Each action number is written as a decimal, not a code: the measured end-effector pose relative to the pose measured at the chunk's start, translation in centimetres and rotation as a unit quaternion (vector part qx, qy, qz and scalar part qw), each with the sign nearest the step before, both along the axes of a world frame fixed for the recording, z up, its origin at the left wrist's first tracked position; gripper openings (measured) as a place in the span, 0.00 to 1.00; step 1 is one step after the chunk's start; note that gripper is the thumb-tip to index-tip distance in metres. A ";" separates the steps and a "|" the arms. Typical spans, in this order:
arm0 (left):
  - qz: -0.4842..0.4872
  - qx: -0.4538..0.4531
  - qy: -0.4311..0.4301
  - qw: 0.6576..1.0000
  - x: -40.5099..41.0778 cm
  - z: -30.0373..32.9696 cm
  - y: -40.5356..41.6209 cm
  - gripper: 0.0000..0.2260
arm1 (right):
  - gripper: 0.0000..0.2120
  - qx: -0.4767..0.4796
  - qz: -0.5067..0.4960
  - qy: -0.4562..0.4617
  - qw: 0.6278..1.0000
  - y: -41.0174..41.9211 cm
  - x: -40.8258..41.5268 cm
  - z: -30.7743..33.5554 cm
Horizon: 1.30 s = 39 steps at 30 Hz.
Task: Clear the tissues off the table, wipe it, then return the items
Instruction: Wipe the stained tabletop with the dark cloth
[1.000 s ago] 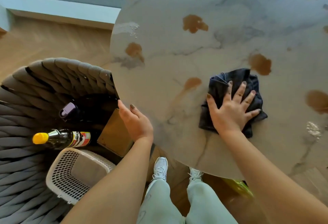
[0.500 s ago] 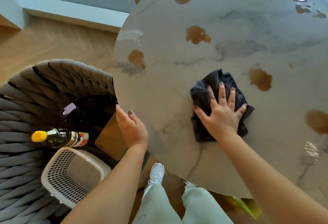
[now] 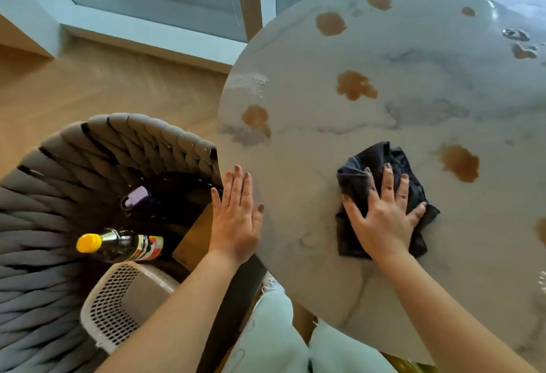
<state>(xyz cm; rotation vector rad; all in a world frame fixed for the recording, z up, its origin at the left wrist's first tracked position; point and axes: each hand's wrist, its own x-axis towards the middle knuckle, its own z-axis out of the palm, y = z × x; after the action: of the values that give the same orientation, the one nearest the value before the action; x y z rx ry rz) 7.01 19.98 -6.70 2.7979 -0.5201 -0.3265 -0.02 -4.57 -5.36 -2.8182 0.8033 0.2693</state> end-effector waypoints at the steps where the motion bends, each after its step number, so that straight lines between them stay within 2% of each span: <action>1: 0.003 -0.005 0.002 1.000 -0.2 -0.1 -0.1 0.29 | 0.33 0.004 -0.036 -0.002 0.999 1.0 2.2 0.1; 2: 0.006 -0.009 0.000 1.000 -0.4 -0.3 -0.2 0.28 | 0.33 0.008 -0.043 -0.002 0.999 2.3 4.3 0.2; 4: 0.002 -0.014 -0.006 1.000 -0.2 -0.5 -0.1 0.28 | 0.33 0.011 0.027 -0.006 1.000 5.5 6.4 0.0; 7: -0.011 -0.022 -0.012 1.000 0.0 -0.7 0.3 0.29 | 0.31 0.001 0.177 -0.022 0.984 8.2 3.2 -0.2; 9: -0.012 -0.038 -0.018 0.999 -0.1 -0.8 0.3 0.28 | 0.29 -0.013 0.242 -0.013 0.970 7.1 -0.6 -0.3; 10: -0.009 -0.047 -0.020 0.999 0.0 -0.9 0.3 0.27 | 0.29 -0.014 0.249 -0.009 0.968 5.9 -1.7 -0.2; 12: -0.003 -0.058 -0.029 0.998 -0.1 -1.1 0.3 0.27 | 0.31 -0.008 0.199 -0.010 0.980 3.2 -1.2 0.2; 16: 0.005 -0.052 -0.038 0.998 -0.3 -1.3 0.2 0.26 | 0.33 0.006 0.064 0.003 0.998 2.6 7.4 0.3; 18: 0.009 -0.051 -0.039 0.998 -0.3 -1.2 0.2 0.26 | 0.33 0.007 0.085 -0.008 0.996 4.8 11.7 0.3; 20: 0.017 -0.051 -0.042 0.998 -0.3 -1.1 0.0 0.26 | 0.33 0.020 0.150 -0.007 0.988 7.1 13.8 0.3; 25: 0.026 -0.070 -0.025 0.997 -0.4 -1.2 0.2 0.27 | 0.28 0.021 0.303 -0.070 0.950 6.7 8.9 -0.4; 28: 0.015 -0.076 -0.032 0.997 -0.3 -1.3 0.1 0.27 | 0.28 0.022 0.245 -0.068 0.967 3.4 8.9 -0.3; 32: 0.015 -0.034 -0.038 0.999 -0.4 -0.9 0.0 0.27 | 0.31 0.042 0.114 -0.038 0.992 4.6 17.2 0.0; 33: 0.009 -0.011 -0.041 0.999 -0.4 -0.7 0.0 0.27 | 0.31 0.048 0.119 -0.036 0.991 5.9 18.9 0.1; 35: -0.005 0.028 -0.052 0.998 -0.3 -0.5 -0.1 0.28 | 0.30 0.054 0.190 -0.042 0.979 8.8 20.2 0.1; 37: -0.011 0.020 -0.057 0.998 -0.3 -0.4 0.0 0.27 | 0.29 0.062 0.269 -0.060 0.959 10.3 17.8 -0.2; 39: -0.012 -0.013 -0.054 0.998 -0.4 -0.4 0.0 0.27 | 0.28 0.042 0.290 -0.084 0.952 8.9 14.4 -0.6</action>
<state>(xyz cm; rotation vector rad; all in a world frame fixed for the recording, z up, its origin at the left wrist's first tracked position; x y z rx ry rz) 6.62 19.97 -7.06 2.7970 -0.5772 -0.1733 14.36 4.37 -5.93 -2.8741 -0.0868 0.1369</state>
